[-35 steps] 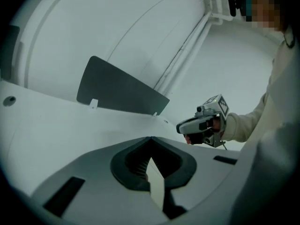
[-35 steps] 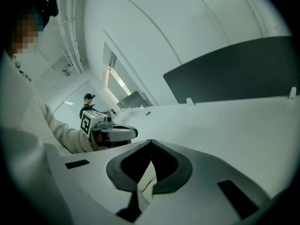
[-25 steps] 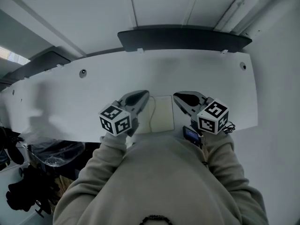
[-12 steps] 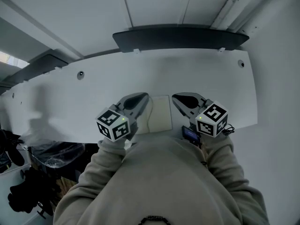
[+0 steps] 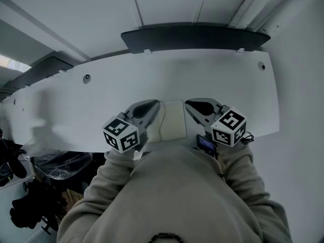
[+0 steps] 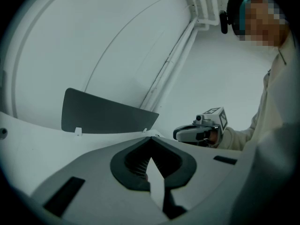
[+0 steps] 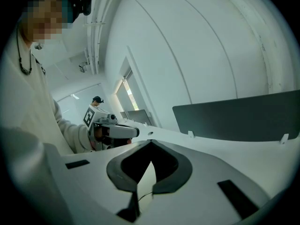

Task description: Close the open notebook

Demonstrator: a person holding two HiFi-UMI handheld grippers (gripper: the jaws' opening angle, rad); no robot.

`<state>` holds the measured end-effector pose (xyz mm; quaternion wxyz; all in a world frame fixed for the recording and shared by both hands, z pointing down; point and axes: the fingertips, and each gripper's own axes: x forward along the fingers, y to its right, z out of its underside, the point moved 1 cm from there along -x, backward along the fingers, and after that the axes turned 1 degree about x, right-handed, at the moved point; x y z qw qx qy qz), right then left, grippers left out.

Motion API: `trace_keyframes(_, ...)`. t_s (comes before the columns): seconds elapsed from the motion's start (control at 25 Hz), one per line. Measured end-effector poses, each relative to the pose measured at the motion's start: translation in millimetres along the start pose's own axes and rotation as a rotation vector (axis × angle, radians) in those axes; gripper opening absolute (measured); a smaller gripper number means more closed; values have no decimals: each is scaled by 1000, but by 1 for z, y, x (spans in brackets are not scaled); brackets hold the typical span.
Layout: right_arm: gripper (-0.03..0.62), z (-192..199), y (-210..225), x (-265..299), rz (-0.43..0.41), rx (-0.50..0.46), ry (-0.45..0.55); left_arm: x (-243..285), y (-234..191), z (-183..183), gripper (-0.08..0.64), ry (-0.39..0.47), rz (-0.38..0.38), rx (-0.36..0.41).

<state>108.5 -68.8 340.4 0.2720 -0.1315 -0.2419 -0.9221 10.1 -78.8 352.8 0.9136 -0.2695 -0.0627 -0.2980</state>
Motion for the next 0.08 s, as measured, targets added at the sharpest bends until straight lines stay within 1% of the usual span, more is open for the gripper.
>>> trace_keyframes(0.08, 20, 0, 1, 0, -1, 0, -2, 0, 0, 2, 3, -4, 0, 1)
